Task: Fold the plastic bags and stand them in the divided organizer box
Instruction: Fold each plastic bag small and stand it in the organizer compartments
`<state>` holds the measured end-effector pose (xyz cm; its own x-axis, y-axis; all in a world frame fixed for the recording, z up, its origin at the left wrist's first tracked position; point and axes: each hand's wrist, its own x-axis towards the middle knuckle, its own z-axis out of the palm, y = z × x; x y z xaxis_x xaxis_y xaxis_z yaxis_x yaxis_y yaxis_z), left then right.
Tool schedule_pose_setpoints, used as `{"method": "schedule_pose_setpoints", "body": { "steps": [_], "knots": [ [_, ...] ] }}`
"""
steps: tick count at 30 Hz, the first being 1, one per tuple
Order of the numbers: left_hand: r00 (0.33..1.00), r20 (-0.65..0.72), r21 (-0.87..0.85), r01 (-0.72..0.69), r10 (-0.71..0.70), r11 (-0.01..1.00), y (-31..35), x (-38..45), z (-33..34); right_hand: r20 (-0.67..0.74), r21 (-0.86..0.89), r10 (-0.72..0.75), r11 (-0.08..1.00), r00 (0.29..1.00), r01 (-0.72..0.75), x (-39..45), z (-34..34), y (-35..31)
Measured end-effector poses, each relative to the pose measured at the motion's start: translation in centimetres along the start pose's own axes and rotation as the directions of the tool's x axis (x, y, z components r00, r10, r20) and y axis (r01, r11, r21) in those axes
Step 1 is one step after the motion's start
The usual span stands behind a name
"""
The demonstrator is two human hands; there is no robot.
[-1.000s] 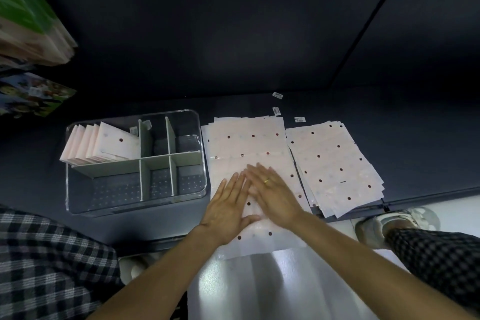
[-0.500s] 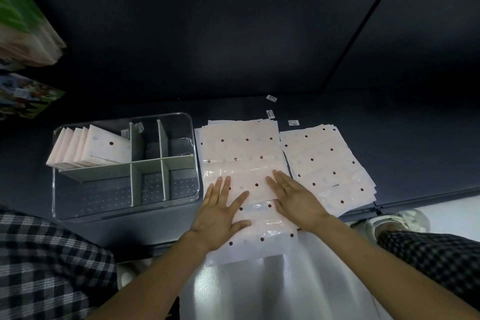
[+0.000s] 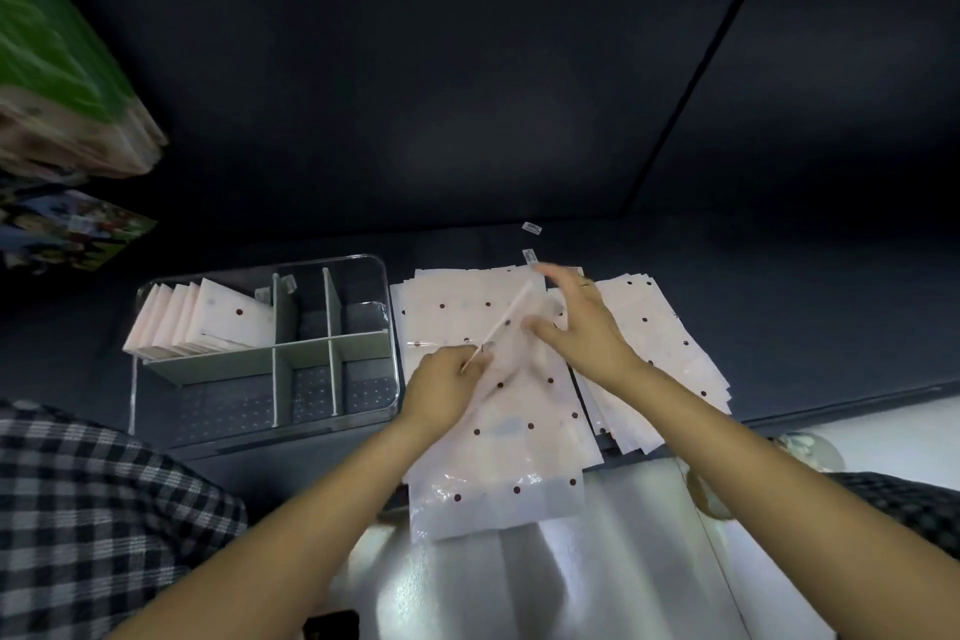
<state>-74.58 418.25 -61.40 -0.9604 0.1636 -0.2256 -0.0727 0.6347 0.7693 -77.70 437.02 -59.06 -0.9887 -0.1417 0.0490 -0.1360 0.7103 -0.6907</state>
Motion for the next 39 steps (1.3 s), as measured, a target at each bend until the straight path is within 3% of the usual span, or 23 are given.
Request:
{"method": "schedule_pose_setpoints", "body": {
  "steps": [2, 4, 6, 8, 12, 15, 18, 21, 24, 28, 34, 39],
  "knots": [
    [0.994, 0.032, -0.368, 0.110, -0.106, 0.923, 2.0, -0.4, -2.0, -0.105, 0.287, 0.143, 0.952, 0.984, -0.108, -0.7, -0.2, -1.9],
    [0.974, 0.115, -0.578, 0.226, -0.196, 0.784, 3.3, -1.2, -3.6, -0.024, 0.481, 0.210, 0.859, 0.977, -0.173, -2.1, 0.0, -4.0],
    [0.951, 0.182, -0.668, 0.305, -0.249, 0.679, 3.9, -2.4, -5.0, 0.090, 0.620, 0.179, 0.760, 0.980, -0.196, -3.8, 0.6, -5.6],
    [0.937, 0.219, -0.710, 0.344, -0.272, 0.615, 4.2, -3.6, -6.0, 0.122, 0.669, 0.128, 0.722, 0.984, -0.177, -5.1, 1.3, -7.1],
    [0.927, 0.267, -0.770, 0.370, -0.263, 0.521, 4.1, -5.2, -7.0, 0.022, 0.578, 0.134, 0.807, 0.991, -0.122, -6.1, 2.0, -9.1],
    [0.948, 0.232, -0.750, 0.316, -0.216, 0.581, 3.8, -6.2, -7.1, -0.045, 0.562, 0.205, 0.815, 0.978, -0.145, -6.1, 1.8, -9.7],
    [0.979, 0.031, -0.721, 0.162, -0.202, 0.674, 3.3, -6.8, -7.3, -0.070, 0.535, 0.178, 0.837, 0.982, -0.113, -6.3, 1.5, -10.2],
    [0.971, -0.199, -0.563, -0.004, -0.131, 0.827, 2.7, -6.8, -7.8, -0.089, 0.474, 0.139, 0.877, 0.986, -0.081, -6.3, 1.5, -10.3],
    [0.957, -0.289, -0.447, -0.099, -0.039, 0.889, 2.3, -7.1, -8.4, -0.097, 0.423, 0.127, 0.903, 0.987, -0.075, -6.0, 1.5, -10.5],
    [0.955, -0.281, -0.327, -0.190, 0.097, 0.926, 2.0, -7.1, -9.6, -0.074, 0.409, 0.107, 0.910, 0.992, -0.067, -5.4, 1.2, -11.5],
    [0.964, -0.261, -0.449, -0.165, 0.048, 0.878, 1.1, -6.6, -12.4, 0.015, 0.409, 0.029, 0.912, 0.999, -0.033, -3.9, 1.3, -13.6],
    [0.997, -0.052, -0.496, 0.027, -0.060, 0.868, -1.4, -5.5, -15.0, 0.059, 0.458, 0.070, 0.885, 0.996, -0.089, -1.4, 2.1, -15.1]
  ]
}}
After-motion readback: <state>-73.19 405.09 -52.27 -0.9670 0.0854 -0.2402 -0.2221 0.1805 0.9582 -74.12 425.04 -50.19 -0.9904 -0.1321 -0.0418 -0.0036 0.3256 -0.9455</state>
